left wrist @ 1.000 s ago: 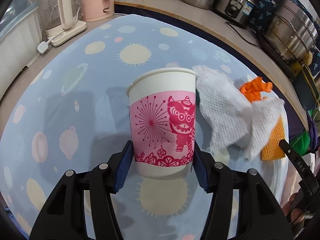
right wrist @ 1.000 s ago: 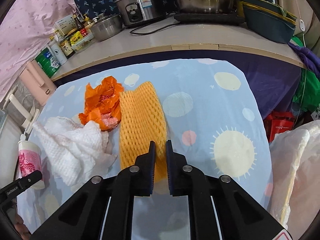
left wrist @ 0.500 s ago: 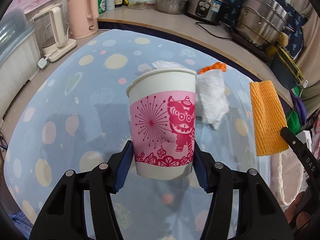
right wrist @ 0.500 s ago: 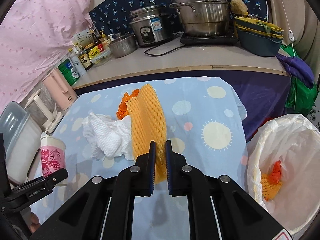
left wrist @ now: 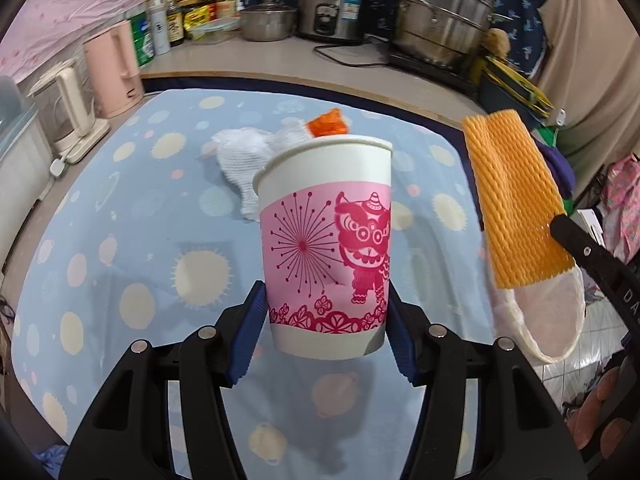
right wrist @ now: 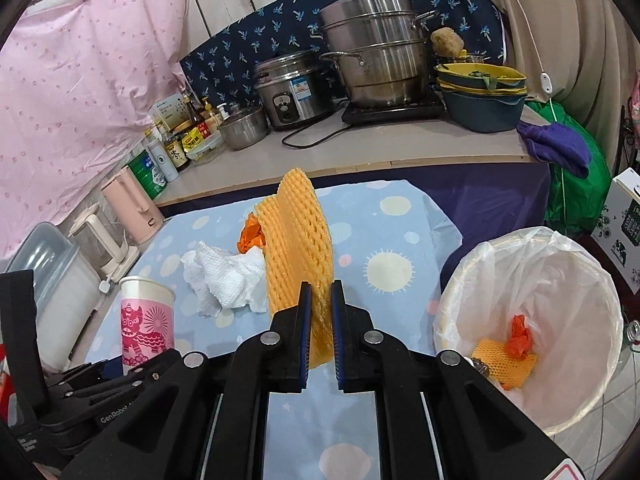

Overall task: Collect trash
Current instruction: 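Carry the pink cup and orange foam net over the bin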

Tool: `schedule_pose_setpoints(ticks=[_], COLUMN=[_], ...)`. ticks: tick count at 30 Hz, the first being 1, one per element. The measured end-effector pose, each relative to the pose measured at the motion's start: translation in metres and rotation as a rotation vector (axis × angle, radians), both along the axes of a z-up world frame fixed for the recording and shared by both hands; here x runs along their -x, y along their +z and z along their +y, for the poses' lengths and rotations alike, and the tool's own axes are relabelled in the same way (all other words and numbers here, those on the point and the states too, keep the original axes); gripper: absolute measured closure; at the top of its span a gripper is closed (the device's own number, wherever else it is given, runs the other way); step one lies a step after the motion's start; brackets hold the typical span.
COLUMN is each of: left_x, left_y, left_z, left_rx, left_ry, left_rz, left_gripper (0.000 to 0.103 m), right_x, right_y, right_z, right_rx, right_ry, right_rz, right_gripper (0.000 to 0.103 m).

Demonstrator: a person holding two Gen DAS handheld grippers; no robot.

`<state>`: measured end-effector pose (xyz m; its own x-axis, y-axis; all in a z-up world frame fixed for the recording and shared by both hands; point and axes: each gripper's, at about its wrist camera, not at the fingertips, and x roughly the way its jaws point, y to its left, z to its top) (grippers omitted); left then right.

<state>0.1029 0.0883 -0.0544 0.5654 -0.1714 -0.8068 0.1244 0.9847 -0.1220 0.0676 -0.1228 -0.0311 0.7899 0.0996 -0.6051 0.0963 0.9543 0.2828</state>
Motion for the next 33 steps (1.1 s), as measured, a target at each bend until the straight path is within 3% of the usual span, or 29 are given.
schedule_pose_setpoints(ticks=[13,33], left_x=[0.026,0.039], left_y=[0.022,0.037], left_z=[-0.088,-0.222], left_rx=[-0.012,-0.042], left_ry=[-0.183,-0.401], left_rz=[-0.052,-0.123], left_gripper=[0.049,0.049], right_x=[0.054,0.097], right_y=[0.023,-0.003], right_z=[-0.080,-0.174], right_rx=[-0.011,-0.044], right_ry=[-0.183,-0.394], right_rz=[-0.070,-0.052], right_gripper=[0.094,0.094])
